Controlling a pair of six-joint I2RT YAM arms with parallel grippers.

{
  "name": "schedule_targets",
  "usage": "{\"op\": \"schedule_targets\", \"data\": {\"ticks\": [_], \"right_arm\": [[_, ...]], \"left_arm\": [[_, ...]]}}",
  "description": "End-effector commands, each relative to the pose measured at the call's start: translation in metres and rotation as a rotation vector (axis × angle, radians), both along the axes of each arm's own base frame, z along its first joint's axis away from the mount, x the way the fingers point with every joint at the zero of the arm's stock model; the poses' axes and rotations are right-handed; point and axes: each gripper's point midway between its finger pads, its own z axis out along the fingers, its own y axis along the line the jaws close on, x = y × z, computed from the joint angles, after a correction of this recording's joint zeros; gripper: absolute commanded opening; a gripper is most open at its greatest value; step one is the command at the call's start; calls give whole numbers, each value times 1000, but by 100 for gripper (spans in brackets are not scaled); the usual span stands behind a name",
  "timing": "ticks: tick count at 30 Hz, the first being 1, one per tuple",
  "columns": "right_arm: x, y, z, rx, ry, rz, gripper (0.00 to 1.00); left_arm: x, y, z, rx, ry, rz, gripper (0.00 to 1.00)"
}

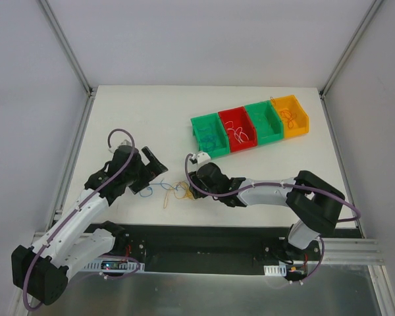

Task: Untangle the cables

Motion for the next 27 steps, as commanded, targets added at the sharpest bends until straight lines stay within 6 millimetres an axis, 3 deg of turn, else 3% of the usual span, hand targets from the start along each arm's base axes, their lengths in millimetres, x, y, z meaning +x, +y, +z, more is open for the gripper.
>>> {"op": "schedule_targets", "data": {"ticks": [1, 10, 16, 20, 24, 26, 27], "right_arm": [[5, 9, 14, 54, -34, -5, 43], [4, 10, 12, 55, -31, 0, 40], [4, 12, 12, 54, -28, 8, 38], [6, 9, 11, 47, -34, -9, 36], [9, 3, 8, 20, -29, -43, 26], [10, 1, 7, 4, -26, -57, 19], [12, -1, 5, -8, -25, -71, 14]], "left_arm": [[-3, 29, -24, 10, 126, 282, 99], [-10, 13, -54, -105, 430, 438, 94], [-11, 2, -72, -140, 567, 501, 78], [-4, 2, -81, -131, 568, 527, 56], [-3, 16, -82, -98, 512, 565, 12], [-4, 24, -79, -86, 455, 578, 0], [-3, 28, -74, -87, 416, 579, 0]]}}
